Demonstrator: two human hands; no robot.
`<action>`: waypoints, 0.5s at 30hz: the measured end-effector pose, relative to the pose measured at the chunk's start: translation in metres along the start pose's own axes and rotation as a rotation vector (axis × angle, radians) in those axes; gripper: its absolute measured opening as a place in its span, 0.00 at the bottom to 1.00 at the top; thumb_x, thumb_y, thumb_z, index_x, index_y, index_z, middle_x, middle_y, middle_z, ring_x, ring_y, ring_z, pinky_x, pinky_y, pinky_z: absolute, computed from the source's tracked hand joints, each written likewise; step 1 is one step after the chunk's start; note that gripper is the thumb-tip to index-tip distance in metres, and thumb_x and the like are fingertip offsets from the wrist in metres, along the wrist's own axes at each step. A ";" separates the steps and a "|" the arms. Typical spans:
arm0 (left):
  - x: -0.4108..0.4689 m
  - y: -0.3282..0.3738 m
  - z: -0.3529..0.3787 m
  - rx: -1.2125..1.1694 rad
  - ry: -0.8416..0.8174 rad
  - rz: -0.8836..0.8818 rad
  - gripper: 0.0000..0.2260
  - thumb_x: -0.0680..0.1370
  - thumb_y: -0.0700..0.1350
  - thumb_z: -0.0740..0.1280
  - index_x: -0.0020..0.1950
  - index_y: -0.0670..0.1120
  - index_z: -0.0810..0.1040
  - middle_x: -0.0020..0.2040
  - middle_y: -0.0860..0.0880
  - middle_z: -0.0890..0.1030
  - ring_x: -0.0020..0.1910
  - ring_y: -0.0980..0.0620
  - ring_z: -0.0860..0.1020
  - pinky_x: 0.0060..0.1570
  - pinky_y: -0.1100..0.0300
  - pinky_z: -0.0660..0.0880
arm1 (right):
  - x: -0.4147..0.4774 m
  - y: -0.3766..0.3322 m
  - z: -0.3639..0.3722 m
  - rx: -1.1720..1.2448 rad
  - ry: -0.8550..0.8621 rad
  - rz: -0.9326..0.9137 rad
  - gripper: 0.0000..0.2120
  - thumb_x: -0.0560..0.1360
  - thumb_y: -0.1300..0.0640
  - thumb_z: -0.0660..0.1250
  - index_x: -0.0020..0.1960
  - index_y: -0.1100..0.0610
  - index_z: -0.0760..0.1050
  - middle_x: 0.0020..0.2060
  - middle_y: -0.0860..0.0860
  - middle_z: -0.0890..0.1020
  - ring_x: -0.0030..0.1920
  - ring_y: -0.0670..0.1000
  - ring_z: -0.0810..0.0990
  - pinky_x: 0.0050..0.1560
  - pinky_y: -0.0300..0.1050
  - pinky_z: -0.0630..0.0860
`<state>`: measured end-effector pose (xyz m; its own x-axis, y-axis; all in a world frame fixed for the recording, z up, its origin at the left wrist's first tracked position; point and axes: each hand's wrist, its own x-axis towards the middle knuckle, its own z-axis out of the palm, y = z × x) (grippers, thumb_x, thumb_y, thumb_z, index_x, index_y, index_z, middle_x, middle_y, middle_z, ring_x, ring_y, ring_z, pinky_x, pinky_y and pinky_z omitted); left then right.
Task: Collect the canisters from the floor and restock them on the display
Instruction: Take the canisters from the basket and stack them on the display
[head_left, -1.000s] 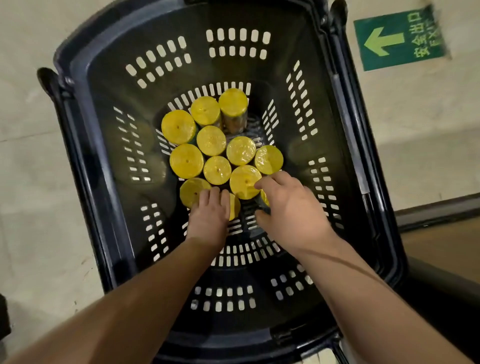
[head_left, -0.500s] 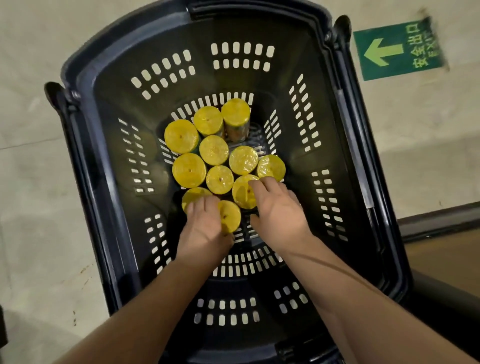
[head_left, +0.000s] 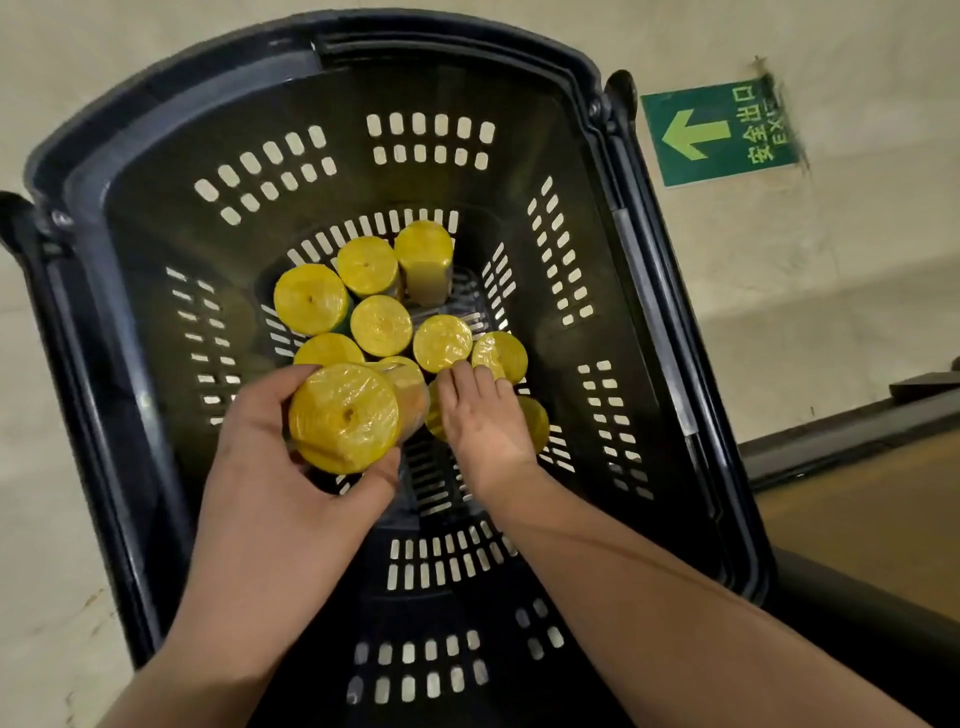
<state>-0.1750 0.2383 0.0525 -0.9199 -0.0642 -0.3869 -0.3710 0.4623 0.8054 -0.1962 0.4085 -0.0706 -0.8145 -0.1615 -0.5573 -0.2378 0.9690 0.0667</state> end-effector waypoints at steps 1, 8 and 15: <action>0.002 0.002 -0.002 -0.006 0.001 -0.001 0.32 0.66 0.50 0.81 0.64 0.63 0.70 0.60 0.57 0.79 0.54 0.54 0.82 0.56 0.48 0.80 | 0.001 0.001 0.001 -0.026 0.001 -0.001 0.43 0.67 0.57 0.75 0.75 0.60 0.55 0.65 0.57 0.66 0.63 0.57 0.68 0.60 0.49 0.67; 0.013 0.014 -0.021 0.069 0.030 0.058 0.33 0.66 0.48 0.82 0.65 0.60 0.72 0.60 0.57 0.78 0.51 0.58 0.81 0.49 0.66 0.76 | 0.005 0.013 -0.010 0.060 0.002 0.000 0.39 0.69 0.44 0.75 0.70 0.57 0.59 0.63 0.54 0.71 0.62 0.57 0.69 0.63 0.53 0.66; 0.006 0.054 -0.056 0.094 0.063 0.124 0.29 0.66 0.50 0.81 0.62 0.62 0.72 0.58 0.59 0.78 0.55 0.57 0.79 0.56 0.50 0.79 | -0.036 0.030 -0.090 0.130 0.021 -0.018 0.38 0.67 0.35 0.73 0.68 0.55 0.67 0.64 0.54 0.70 0.66 0.57 0.69 0.66 0.55 0.66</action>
<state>-0.2078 0.2132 0.1190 -0.9651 -0.0561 -0.2559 -0.2437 0.5507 0.7983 -0.2218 0.4270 0.0256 -0.8222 -0.1813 -0.5396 -0.1827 0.9818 -0.0514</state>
